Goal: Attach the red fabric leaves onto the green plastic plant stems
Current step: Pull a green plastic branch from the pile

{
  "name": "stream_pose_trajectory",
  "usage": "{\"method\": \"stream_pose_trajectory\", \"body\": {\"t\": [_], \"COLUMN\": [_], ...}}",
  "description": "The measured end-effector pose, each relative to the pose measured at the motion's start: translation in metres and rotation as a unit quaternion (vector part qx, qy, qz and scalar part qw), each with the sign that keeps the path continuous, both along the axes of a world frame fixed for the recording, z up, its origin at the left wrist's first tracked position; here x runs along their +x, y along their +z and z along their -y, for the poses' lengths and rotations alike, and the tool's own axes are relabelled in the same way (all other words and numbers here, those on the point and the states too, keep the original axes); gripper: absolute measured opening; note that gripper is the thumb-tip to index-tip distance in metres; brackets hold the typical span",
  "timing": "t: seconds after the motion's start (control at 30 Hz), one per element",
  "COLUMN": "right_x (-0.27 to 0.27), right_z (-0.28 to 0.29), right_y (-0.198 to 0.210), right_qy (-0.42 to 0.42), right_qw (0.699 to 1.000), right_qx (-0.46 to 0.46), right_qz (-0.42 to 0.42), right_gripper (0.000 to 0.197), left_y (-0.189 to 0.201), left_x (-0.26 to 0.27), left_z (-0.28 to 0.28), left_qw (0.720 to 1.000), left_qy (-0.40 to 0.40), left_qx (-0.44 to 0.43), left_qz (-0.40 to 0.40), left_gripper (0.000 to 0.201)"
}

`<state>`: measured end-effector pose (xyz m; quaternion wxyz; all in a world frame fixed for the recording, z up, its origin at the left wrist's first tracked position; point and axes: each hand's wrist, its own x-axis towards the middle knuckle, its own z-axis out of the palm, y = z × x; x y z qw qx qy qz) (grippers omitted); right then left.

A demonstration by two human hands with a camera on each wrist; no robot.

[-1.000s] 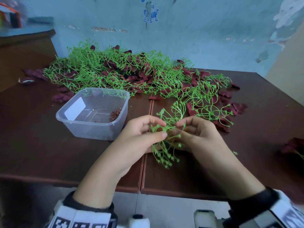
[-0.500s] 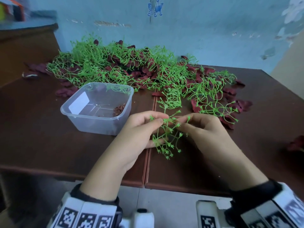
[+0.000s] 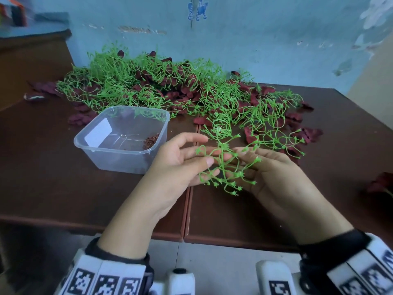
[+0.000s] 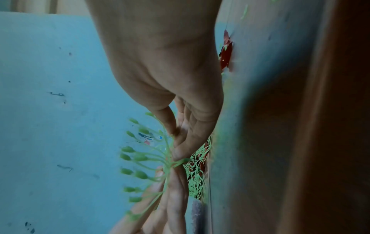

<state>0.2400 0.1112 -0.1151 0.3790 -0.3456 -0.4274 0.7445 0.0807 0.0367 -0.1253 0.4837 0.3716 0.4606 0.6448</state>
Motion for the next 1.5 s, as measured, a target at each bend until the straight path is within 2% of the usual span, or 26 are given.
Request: {"method": "stream_pose_trajectory", "body": {"t": [0.17,0.27,0.4,0.5,0.57,0.67,0.77,0.83,0.93,0.97,1.0,1.1,1.13,1.17,1.2,1.33,1.5], "right_x": [0.000,-0.001,-0.003,-0.005,-0.005,-0.004,-0.005,-0.006,-0.008,-0.008,-0.010,-0.015,-0.016,-0.017,-0.016,-0.010,0.002], "right_z": [-0.001,0.001,0.003,0.005,0.006,0.007,0.009,0.009,0.009,0.008,0.008,0.008,0.008,0.008,0.008,0.006,-0.003], "right_y": [0.000,0.001,0.001,0.001,0.002,0.003,0.002,0.003,0.001,0.000,-0.001,-0.003,-0.003,-0.003,-0.004,-0.002,0.000], "right_qy": [-0.005,-0.009,-0.018,-0.037,-0.044,-0.045,-0.043,-0.047,-0.054,-0.058,-0.059,-0.060,-0.061,-0.061,-0.060,-0.046,-0.109], "right_qw": [0.999,0.998,0.997,0.996,0.995,0.995,0.995,0.995,0.995,0.994,0.993,0.992,0.993,0.994,0.996,0.994,0.963], "right_qx": [-0.037,-0.047,-0.058,-0.058,-0.060,-0.068,-0.068,-0.067,-0.059,-0.061,-0.065,-0.075,-0.075,-0.070,-0.058,0.020,0.095], "right_qz": [-0.019,-0.030,-0.047,-0.064,-0.062,-0.062,-0.055,-0.051,-0.057,-0.065,-0.075,-0.084,-0.073,-0.054,-0.025,0.097,0.226], "right_gripper": [0.013,0.015,0.021,0.022,0.021,0.017,0.015,0.017,0.021,0.020,0.018,0.015,0.014,0.013,0.013,0.009,0.011], "left_y": [-0.002,-0.003,-0.010,-0.010,-0.006,-0.002,0.000,0.001,0.003,0.002,0.002,0.007,0.008,0.010,0.012,0.010,0.006], "left_x": [0.001,0.003,0.000,0.000,0.002,0.004,0.002,0.002,0.004,0.006,0.007,0.014,0.017,0.019,0.021,0.020,0.013], "left_z": [-0.002,-0.001,-0.005,-0.003,0.002,0.007,0.009,0.009,0.008,0.008,0.008,0.012,0.012,0.013,0.013,0.011,0.009], "left_qw": [0.999,0.994,0.960,0.928,0.928,0.939,0.944,0.940,0.927,0.913,0.887,0.762,0.731,0.715,0.715,0.776,0.794], "left_qy": [0.031,0.049,0.095,0.101,0.077,0.027,-0.015,-0.007,0.051,0.070,0.093,0.176,0.191,0.200,0.202,0.205,0.240], "left_qx": [0.021,0.035,0.047,0.065,0.069,0.073,0.068,0.077,0.105,0.115,0.119,0.094,0.085,0.082,0.080,0.047,0.001], "left_qz": [0.003,-0.096,-0.259,-0.352,-0.357,-0.334,-0.322,-0.333,-0.355,-0.385,-0.436,-0.616,-0.649,-0.665,-0.665,-0.594,-0.558], "left_gripper": [0.037,0.034,0.049,0.035,0.032,0.040,0.032,0.025,0.018,0.016,0.013,0.009,0.011,0.013,0.013,0.016,0.019]}}
